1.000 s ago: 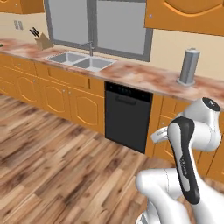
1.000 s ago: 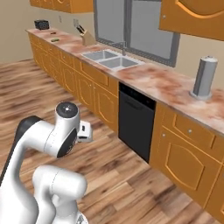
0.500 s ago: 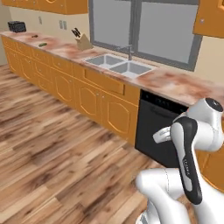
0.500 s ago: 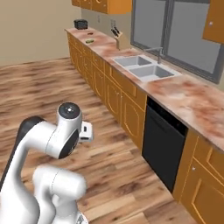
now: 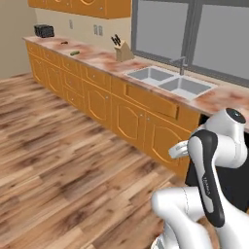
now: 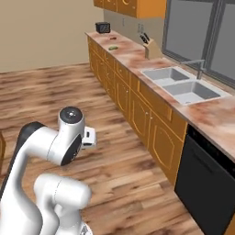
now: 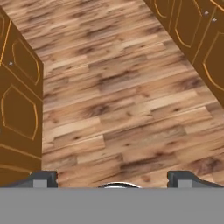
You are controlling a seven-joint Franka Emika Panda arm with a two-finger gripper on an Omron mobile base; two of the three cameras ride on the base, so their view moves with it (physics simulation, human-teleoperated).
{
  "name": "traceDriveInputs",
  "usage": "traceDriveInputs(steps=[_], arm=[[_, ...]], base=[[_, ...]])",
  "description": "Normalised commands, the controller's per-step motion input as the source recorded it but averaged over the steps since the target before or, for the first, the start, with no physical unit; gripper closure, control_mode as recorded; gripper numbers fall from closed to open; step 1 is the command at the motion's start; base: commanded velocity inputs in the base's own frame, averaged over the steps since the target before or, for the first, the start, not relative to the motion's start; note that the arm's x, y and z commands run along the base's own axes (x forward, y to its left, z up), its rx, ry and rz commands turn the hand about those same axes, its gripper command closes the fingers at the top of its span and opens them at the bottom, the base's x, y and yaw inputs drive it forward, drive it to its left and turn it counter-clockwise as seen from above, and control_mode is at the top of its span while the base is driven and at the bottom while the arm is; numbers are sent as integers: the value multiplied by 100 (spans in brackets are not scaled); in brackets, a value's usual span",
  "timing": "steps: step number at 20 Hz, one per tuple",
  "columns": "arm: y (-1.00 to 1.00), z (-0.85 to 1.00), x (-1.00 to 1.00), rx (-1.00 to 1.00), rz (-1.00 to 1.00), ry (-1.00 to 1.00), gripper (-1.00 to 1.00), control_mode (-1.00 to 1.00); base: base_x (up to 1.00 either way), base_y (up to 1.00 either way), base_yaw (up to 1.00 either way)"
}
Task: Place the broccoli and cucumber inside the fridge drawer. Close the drawer after placing the vegetables.
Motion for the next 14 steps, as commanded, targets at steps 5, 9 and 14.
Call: traceDriveInputs(steps=[5, 9, 14], arm=[[0, 0, 0, 0, 0, 0, -100, 100], [0, 0, 0, 0, 0, 0, -100, 100], [0, 0, 0, 0, 0, 0, -100, 100]], base=[[100, 82, 5], [100, 76, 0], [100, 89, -5]])
